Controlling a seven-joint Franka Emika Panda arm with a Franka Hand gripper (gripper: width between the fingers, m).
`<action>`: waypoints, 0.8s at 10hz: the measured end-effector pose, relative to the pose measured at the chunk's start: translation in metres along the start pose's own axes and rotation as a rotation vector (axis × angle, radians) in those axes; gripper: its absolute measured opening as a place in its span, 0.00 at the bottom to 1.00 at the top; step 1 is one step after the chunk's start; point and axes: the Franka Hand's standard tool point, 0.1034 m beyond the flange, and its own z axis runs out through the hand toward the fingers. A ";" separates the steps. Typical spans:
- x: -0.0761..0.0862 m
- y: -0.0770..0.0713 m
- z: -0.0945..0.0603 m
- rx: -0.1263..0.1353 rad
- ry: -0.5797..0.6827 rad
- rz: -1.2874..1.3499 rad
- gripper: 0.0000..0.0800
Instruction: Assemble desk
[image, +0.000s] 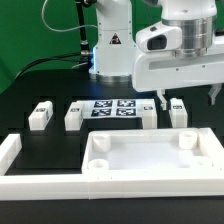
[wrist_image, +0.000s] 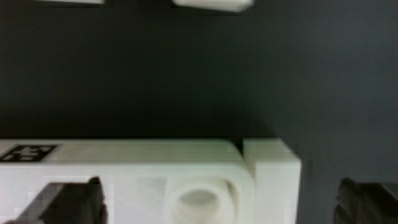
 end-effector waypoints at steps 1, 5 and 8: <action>-0.001 0.000 0.002 0.018 0.005 0.083 0.81; -0.011 -0.002 0.010 0.013 -0.045 0.086 0.81; -0.024 -0.002 0.013 -0.021 -0.373 0.105 0.81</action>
Offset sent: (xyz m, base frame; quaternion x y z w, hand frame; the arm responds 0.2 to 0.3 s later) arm 0.0000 0.0000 0.0000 0.0000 -0.0650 0.0000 0.9979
